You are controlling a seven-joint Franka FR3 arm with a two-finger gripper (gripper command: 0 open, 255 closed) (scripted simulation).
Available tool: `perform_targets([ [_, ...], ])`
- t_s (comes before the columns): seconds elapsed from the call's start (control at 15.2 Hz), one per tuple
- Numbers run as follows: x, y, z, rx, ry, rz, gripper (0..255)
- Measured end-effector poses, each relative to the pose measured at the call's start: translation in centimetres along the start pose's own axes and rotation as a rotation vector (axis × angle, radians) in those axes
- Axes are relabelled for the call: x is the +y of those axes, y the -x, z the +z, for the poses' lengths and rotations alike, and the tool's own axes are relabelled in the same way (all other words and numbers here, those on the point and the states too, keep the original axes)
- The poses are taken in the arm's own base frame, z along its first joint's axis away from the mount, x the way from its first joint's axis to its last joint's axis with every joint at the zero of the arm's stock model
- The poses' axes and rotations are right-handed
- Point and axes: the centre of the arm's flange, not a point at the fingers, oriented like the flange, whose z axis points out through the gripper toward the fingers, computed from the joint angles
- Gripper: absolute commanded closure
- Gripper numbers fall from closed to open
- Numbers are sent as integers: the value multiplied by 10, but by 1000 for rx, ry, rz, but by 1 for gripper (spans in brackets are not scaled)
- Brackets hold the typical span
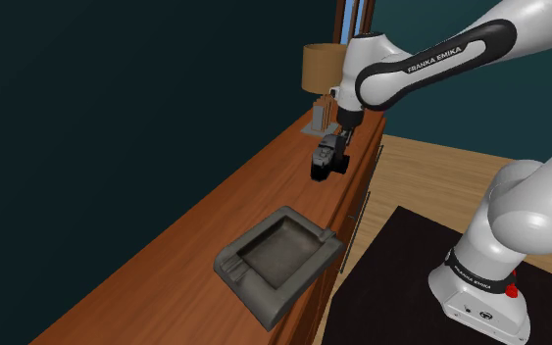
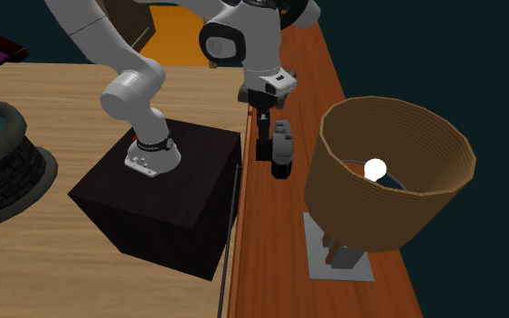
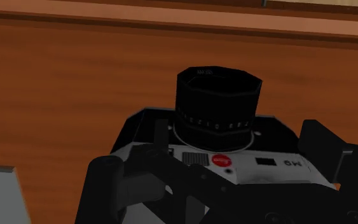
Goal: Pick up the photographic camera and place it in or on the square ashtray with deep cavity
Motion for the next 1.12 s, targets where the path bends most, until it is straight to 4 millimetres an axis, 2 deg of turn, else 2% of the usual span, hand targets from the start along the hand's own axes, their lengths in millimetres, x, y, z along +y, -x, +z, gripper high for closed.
perform_targets([
  [0.46, 3, -3, 40, 3, 1, -10, 0],
  [0.86, 3, -3, 43, 4, 2, -10, 0],
  [0.92, 3, -3, 43, 4, 2, -10, 255],
  [1.12, 4, -3, 43, 4, 2, -9, 255],
])
